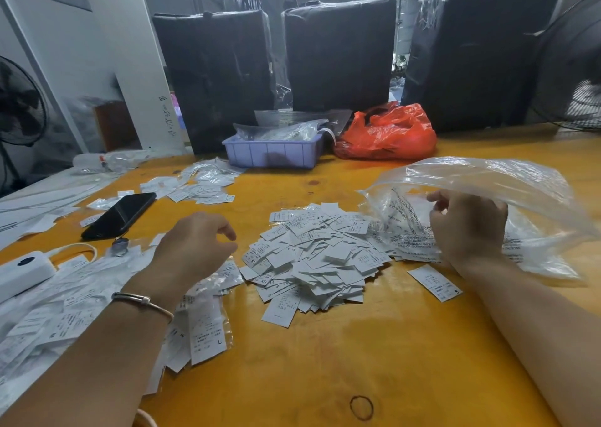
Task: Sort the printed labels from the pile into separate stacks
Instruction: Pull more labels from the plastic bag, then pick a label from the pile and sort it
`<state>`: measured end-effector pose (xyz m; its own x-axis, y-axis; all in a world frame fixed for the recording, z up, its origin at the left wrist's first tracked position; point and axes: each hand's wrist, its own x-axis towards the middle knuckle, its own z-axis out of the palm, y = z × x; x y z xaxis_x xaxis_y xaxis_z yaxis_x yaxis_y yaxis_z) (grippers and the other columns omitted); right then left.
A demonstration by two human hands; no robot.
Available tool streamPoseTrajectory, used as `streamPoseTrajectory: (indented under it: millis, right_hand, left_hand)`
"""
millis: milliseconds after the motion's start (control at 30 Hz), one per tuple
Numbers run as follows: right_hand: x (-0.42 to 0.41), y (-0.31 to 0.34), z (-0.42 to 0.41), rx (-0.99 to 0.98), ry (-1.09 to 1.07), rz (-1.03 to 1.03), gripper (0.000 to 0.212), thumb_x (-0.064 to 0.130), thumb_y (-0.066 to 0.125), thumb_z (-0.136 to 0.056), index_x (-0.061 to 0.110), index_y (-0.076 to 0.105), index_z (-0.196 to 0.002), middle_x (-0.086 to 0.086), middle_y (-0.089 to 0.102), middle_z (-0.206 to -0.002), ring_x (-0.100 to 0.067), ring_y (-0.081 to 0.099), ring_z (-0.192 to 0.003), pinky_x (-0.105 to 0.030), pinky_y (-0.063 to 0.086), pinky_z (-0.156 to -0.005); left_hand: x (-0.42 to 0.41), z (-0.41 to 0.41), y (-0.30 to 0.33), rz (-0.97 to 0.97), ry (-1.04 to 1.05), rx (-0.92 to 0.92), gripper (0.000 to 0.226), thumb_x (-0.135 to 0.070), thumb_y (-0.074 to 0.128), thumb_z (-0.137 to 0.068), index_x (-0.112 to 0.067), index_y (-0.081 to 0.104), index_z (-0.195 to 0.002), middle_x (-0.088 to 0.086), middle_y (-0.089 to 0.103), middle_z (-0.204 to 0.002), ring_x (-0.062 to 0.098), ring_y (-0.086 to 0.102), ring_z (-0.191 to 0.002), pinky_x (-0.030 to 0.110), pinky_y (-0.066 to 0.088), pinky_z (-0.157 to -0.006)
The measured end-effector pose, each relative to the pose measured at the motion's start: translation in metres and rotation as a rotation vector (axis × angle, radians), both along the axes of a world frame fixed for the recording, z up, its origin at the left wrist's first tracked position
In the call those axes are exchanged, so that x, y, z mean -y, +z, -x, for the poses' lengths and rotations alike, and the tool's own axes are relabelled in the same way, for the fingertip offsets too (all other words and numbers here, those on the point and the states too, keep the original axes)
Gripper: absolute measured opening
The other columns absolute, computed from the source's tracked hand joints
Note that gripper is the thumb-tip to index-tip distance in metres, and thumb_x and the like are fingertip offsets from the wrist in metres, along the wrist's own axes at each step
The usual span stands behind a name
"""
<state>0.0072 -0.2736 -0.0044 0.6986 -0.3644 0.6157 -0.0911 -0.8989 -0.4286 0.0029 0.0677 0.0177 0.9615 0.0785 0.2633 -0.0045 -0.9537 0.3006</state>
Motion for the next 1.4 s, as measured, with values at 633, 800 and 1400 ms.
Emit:
streamPoseTrajectory:
  millis: [633, 800, 1400]
  right_hand:
    - [-0.077, 0.011, 0.046, -0.325, 1.167, -1.012, 0.023, 0.017, 0.074, -0.069, 0.002, 0.069, -0.086, -0.018, 0.073, -0.084, -0.024, 0.069, -0.072, -0.023, 0.051, -0.062]
    - [-0.064, 0.004, 0.034, -0.240, 0.905, -0.636, 0.027, 0.016, 0.074, -0.078, 0.016, 0.068, -0.105, 0.000, 0.074, -0.097, -0.014, 0.069, -0.088, -0.027, 0.052, -0.075]
    - [-0.063, -0.004, 0.021, -0.184, 0.769, -0.256, 0.010, 0.025, 0.072, -0.083, 0.018, 0.077, -0.090, 0.006, 0.073, -0.091, -0.010, 0.064, -0.088, -0.027, 0.049, -0.081]
  left_hand:
    - [0.055, 0.037, 0.009, 0.677, -0.717, -0.220, 0.026, -0.019, 0.077, -0.076, -0.010, 0.071, -0.100, 0.006, 0.076, -0.088, 0.016, 0.073, -0.082, 0.019, 0.056, -0.071]
    - [0.049, 0.033, 0.013, 0.689, -0.613, -0.138, 0.004, -0.007, 0.072, -0.084, -0.007, 0.073, -0.087, 0.007, 0.075, -0.077, 0.019, 0.071, -0.071, 0.018, 0.053, -0.064]
    - [0.048, 0.031, 0.009, 0.679, -0.425, -0.116, 0.011, -0.006, 0.077, -0.079, -0.012, 0.070, -0.086, -0.001, 0.077, -0.083, 0.011, 0.072, -0.081, 0.019, 0.055, -0.067]
